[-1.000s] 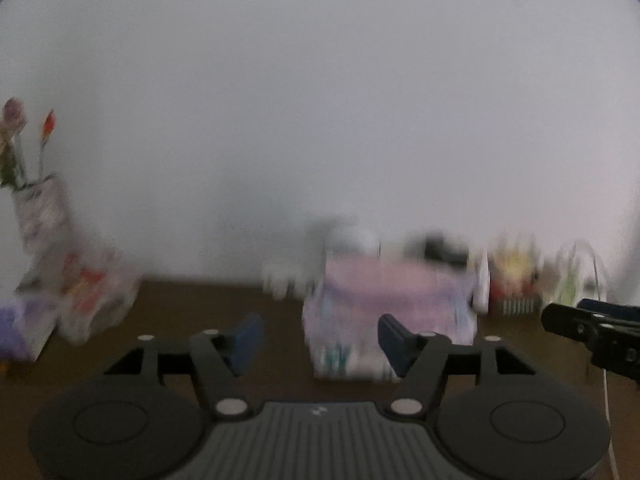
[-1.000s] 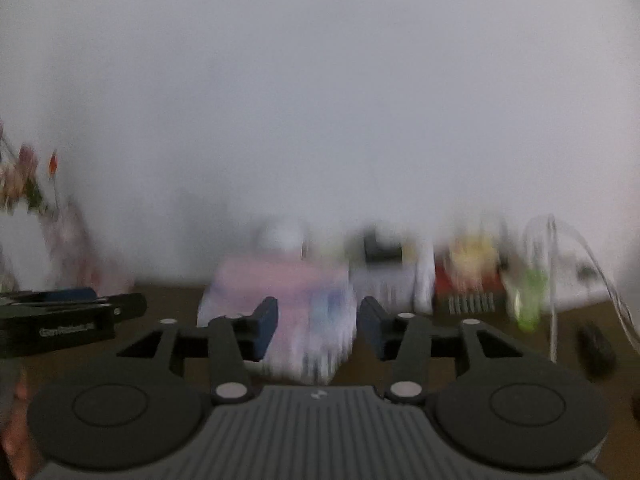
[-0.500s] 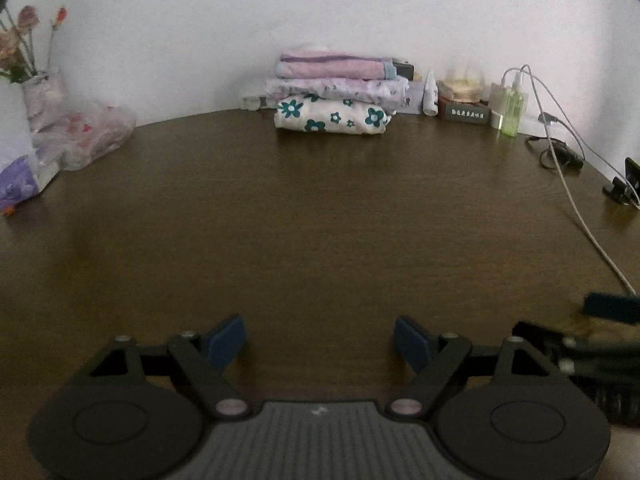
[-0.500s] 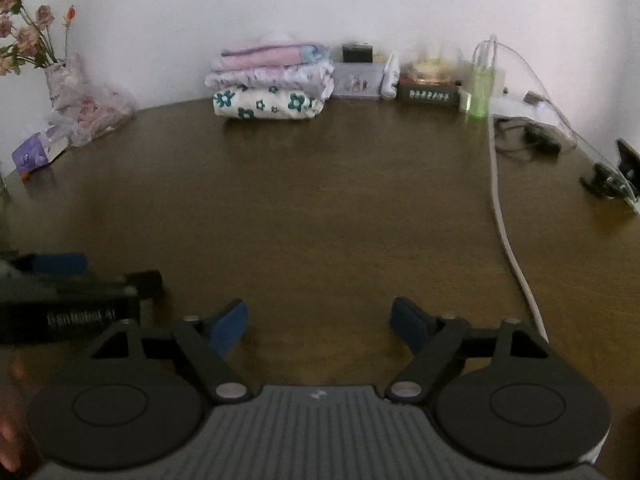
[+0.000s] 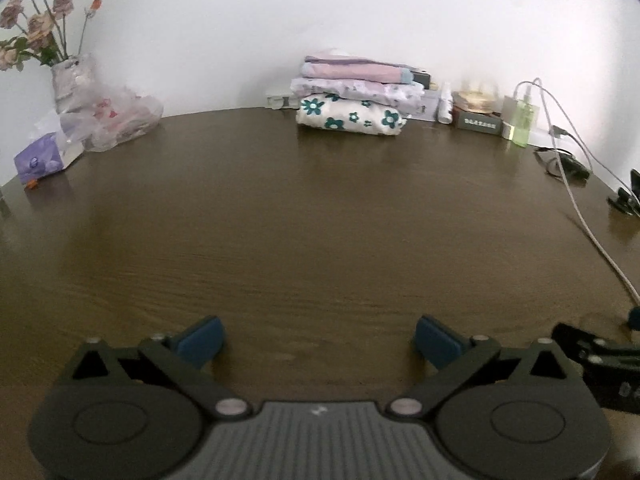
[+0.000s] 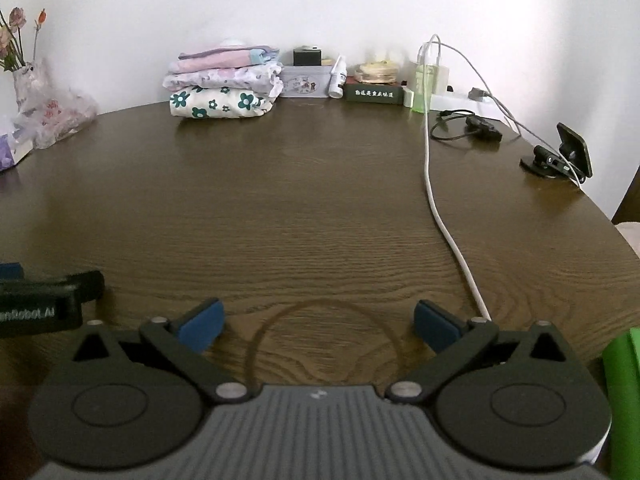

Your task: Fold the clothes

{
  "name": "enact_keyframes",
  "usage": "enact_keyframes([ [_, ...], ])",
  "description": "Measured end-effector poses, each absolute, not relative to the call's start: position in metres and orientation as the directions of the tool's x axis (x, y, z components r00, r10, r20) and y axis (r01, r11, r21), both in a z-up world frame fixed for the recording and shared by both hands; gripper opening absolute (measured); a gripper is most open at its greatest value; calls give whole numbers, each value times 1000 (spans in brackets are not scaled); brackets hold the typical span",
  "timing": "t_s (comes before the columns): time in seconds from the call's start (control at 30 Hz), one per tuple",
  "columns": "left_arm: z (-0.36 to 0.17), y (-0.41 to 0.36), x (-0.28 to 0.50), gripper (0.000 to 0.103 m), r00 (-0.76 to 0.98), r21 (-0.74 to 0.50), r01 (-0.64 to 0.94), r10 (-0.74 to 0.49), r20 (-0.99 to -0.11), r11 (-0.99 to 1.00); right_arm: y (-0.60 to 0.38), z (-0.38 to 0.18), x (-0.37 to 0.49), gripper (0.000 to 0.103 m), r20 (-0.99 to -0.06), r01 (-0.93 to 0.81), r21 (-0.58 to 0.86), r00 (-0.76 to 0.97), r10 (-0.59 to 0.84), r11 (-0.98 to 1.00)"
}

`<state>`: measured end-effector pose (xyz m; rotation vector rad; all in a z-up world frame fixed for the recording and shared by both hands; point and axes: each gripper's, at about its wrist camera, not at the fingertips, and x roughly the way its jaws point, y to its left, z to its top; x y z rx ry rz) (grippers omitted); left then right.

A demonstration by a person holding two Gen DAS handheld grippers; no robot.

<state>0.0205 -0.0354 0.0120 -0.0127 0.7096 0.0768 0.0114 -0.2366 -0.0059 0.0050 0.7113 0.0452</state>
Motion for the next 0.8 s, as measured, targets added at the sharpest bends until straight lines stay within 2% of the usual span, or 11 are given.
enact_keyframes([
  [0.4, 11, -45, 21, 103, 761, 7, -45, 39, -647, 999, -232, -6, 15, 102, -653, -32, 19, 756, 36, 999],
  [0.8, 10, -49, 21, 103, 760, 9, -79, 66, -646, 997, -230, -6, 16, 102, -653, -27, 21, 757, 34, 999],
])
